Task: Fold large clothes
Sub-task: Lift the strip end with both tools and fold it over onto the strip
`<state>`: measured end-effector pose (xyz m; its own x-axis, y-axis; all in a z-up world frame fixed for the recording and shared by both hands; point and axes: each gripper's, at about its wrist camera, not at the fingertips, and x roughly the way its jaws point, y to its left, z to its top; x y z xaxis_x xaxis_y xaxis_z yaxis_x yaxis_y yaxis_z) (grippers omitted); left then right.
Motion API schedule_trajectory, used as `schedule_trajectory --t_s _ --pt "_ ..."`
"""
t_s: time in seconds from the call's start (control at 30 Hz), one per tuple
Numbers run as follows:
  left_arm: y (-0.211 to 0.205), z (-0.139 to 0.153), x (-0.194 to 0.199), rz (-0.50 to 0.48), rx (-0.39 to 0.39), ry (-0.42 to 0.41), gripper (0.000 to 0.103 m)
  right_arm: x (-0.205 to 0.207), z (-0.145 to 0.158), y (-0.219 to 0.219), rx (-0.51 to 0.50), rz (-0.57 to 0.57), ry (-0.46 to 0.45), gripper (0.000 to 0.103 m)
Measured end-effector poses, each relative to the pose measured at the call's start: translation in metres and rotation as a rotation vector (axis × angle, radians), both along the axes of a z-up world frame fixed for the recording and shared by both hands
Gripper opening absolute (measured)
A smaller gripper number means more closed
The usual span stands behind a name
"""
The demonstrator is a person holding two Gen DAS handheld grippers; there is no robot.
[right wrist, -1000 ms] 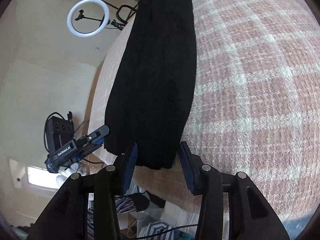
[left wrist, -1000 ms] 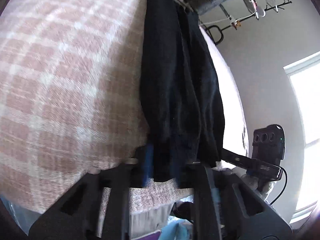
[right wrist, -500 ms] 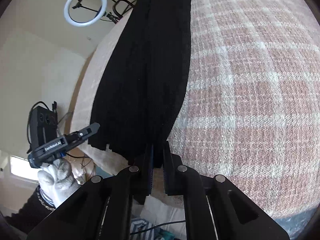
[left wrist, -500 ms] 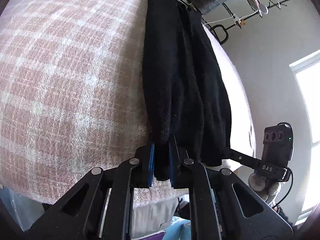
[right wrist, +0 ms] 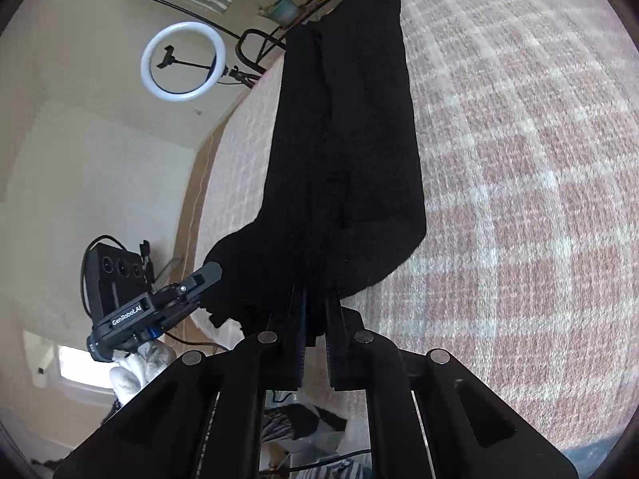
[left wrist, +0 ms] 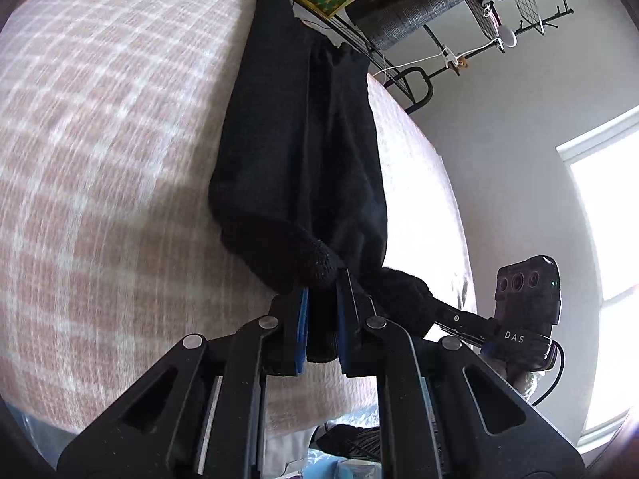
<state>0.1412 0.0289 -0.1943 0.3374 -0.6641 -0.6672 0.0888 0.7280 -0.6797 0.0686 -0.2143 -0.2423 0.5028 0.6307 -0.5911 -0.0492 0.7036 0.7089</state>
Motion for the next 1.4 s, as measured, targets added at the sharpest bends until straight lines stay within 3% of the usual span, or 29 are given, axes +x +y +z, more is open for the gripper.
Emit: schedule_trajectory --t_s 0.23,0.4,0.8,1.07,1.17,1.27,1.33,1.4 --pt "-0.015 0.022 0.057 0.005 0.034 -0.05 0.01 0.044 0.033 0.006 -0.051 -0.042 -0.034 0.006" --pt "-0.017 0.015 0.104 0.055 0.031 -0.04 0.01 0.078 0.045 0.002 -0.125 -0.084 -0.06 0.006" --pt "-0.023 -0.03 0.178 0.126 0.054 0.008 0.01 0.142 0.026 -0.024 -0.149 -0.157 -0.029 0.006" --pt "-0.032 -0.041 0.199 0.134 0.11 -0.029 0.01 0.167 0.017 -0.031 -0.142 -0.172 -0.038 0.006" --pt "-0.03 -0.04 0.203 0.118 0.09 -0.021 0.011 0.17 0.016 -0.033 -0.121 -0.159 -0.045 0.008" --pt "-0.021 -0.03 0.204 0.119 0.071 -0.027 0.014 0.167 0.022 -0.041 -0.091 -0.14 -0.047 0.02" --pt "-0.015 -0.022 0.202 0.106 0.06 -0.055 0.016 0.158 0.032 -0.05 -0.098 -0.162 -0.084 0.041" --pt "-0.009 -0.019 0.2 0.094 0.047 -0.063 0.022 0.144 0.044 -0.062 -0.096 -0.163 -0.127 0.042"
